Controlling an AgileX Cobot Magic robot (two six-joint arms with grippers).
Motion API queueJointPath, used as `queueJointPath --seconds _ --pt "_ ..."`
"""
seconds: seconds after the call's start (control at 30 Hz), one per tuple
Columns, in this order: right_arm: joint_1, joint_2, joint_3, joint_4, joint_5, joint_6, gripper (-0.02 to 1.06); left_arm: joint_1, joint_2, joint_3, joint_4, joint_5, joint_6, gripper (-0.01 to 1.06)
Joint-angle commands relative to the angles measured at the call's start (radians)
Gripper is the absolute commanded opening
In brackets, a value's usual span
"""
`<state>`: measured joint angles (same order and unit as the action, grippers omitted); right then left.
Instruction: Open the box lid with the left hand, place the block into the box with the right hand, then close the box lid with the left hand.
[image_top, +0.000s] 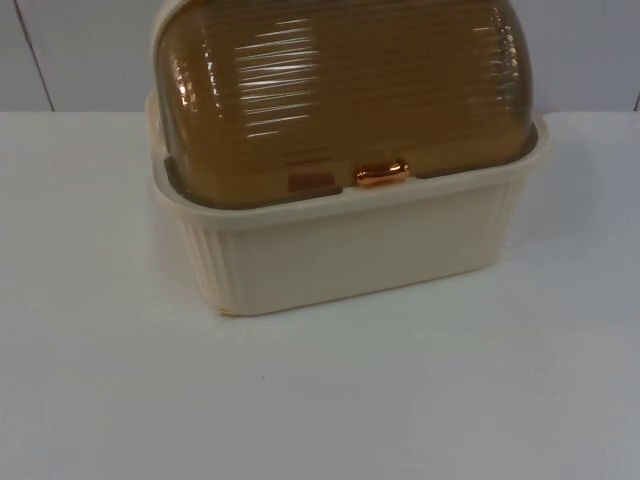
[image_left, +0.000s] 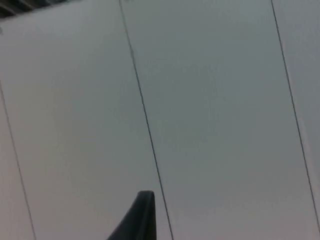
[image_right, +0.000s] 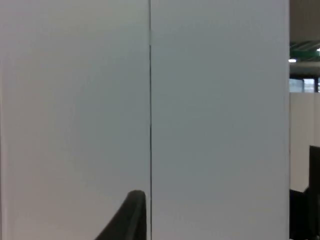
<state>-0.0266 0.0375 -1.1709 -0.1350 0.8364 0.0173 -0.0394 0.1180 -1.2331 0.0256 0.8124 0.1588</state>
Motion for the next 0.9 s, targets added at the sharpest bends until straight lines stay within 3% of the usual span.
queueJointPath --seconds 0.0,0.23,0.33,0.63,0.87 --pt "0.004 -0.003 -0.02 0.017 0.011 -0.017 1.05 0.003 -0.005 -0.036 0.026 0.013 -0.014 1.05" --pt "0.034 -0.007 -0.012 0.043 0.042 -0.063 1.05 0.015 -0.033 -0.046 0.056 0.056 -0.012 1.05" --pt "0.086 -0.032 -0.004 0.041 0.106 -0.069 1.05 0.015 -0.082 -0.031 0.066 0.072 -0.014 1.05" --pt "0.104 -0.038 0.141 0.04 0.109 -0.069 1.05 0.017 -0.118 0.235 -0.042 0.098 -0.039 1.05" --pt "0.107 -0.038 0.238 0.033 0.131 -0.047 1.05 0.017 -0.118 0.359 -0.046 0.118 -0.073 1.05"
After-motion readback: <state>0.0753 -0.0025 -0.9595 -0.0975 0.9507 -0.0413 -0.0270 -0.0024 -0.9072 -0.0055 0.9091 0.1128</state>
